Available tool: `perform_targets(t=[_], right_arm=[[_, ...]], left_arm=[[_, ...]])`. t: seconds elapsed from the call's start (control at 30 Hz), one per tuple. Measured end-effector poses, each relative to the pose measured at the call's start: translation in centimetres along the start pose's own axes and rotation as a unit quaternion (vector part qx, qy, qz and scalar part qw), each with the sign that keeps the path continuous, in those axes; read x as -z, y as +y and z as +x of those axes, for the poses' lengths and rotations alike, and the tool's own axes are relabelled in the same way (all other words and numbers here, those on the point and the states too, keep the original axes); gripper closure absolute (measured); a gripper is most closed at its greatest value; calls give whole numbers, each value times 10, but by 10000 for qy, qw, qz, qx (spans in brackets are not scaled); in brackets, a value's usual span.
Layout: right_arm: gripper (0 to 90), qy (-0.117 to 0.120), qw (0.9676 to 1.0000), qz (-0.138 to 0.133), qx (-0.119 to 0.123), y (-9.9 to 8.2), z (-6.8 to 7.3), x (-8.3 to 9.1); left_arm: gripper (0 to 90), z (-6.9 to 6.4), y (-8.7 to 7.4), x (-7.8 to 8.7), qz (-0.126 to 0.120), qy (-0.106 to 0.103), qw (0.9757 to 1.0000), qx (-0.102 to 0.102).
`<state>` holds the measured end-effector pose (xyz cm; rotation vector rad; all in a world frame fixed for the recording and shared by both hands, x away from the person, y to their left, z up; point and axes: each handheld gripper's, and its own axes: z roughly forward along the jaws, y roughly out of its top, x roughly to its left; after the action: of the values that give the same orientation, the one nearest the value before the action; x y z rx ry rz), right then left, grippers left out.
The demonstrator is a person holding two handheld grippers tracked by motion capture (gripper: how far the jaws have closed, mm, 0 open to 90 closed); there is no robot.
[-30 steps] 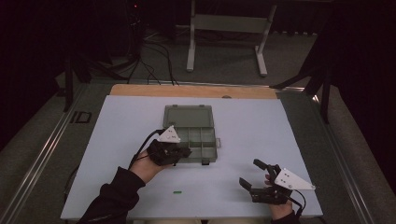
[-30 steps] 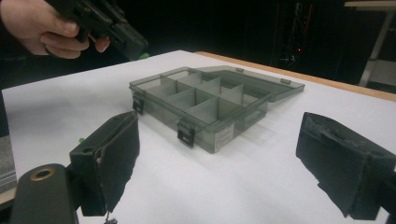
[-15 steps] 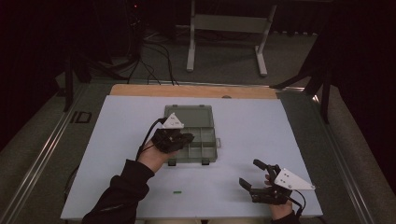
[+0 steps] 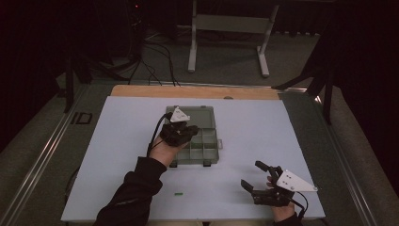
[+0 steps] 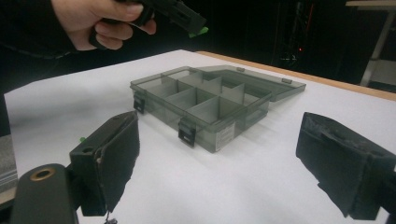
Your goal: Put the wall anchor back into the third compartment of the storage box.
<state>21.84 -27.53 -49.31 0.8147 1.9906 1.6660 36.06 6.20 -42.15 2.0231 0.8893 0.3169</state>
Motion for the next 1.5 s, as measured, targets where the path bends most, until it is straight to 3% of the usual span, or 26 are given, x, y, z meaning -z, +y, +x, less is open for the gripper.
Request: perform_targets(t=[0.23, 0.37, 0.67, 0.83, 1.0, 1.2, 1.5], right_arm=[[135, 9, 10000, 14, -22, 0, 0, 0], [135, 10, 10000, 8, -29, 0, 0, 0], [135, 37, 10000, 18, -28, -1, 0, 0], [135, 44, 10000, 18, -39, -1, -1, 0], [135, 56, 10000, 15, -43, -1, -1, 0], [135, 75, 10000, 18, -52, -1, -1, 0], [135, 64, 10000, 14, -58, -1, -1, 0]], left_arm=[[831, 5, -5, -15, 5, 233, 9993, 296], [831, 10, -9, -25, 160, 274, 9984, 474], [831, 12, -18, -47, 453, 240, 9968, 617], [830, 13, -21, -58, 735, 378, 9941, 708], [829, 15, -23, -67, 896, 362, 9918, 832], [827, 14, -23, -71, 1010, 457, 9908, 775], [499, 12, -15, -63, 865, 352, 9924, 801]])
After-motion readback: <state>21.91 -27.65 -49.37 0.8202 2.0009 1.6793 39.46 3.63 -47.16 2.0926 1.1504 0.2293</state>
